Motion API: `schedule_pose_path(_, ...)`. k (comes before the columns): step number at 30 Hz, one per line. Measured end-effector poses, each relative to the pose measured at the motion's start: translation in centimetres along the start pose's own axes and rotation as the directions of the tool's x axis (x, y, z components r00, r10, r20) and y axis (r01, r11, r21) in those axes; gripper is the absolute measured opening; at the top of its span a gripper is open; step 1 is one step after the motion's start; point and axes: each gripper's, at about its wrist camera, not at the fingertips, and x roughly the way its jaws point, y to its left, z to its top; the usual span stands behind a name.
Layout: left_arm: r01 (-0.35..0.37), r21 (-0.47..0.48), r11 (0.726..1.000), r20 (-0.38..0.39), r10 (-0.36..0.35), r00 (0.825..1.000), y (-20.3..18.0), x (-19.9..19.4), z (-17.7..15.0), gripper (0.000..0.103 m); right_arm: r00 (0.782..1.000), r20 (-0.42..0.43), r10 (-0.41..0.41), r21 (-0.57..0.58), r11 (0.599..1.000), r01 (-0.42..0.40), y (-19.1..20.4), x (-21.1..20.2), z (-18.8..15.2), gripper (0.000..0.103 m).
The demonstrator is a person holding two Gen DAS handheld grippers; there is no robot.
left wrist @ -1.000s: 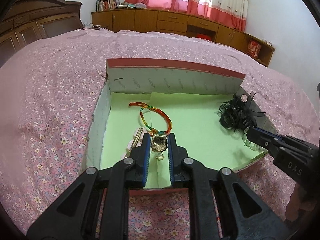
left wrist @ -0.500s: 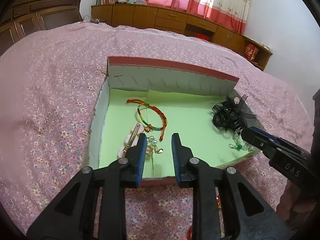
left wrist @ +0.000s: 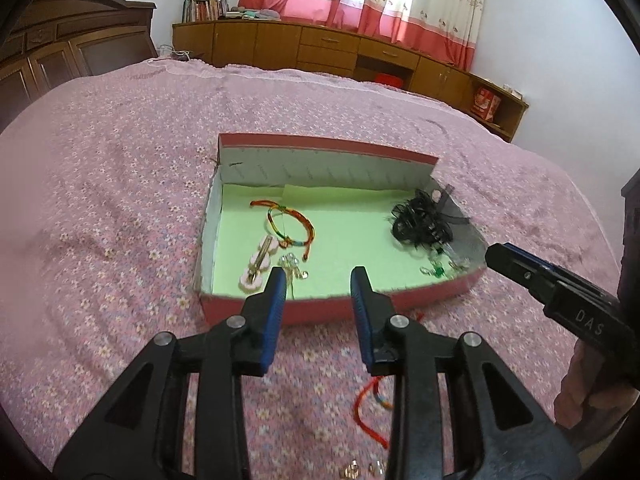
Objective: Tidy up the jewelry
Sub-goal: 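Open the left tool to drop the gold earring while the right tool releases the green earring, then withdraw both tools from the box toward the remaining earrings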
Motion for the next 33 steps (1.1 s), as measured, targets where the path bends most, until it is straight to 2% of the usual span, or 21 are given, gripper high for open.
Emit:
schedule_pose_path(15,0.019,0.005,1.000,-0.057,-0.018,0.998,-0.1,-2.9,-3.2,0.025,0.999,-0.042,0.005,-0.009,1.000,-0.005,0.9,-3.8,-4.0,0.031)
schedule_pose_path(33,0.049,0.016,0.999,-0.167,-0.046,0.985,-0.6,-3.2,-7.3,0.025,0.992,-0.128,0.010,0.003,1.000,-0.010,1.3,-4.3,-7.8,0.031)
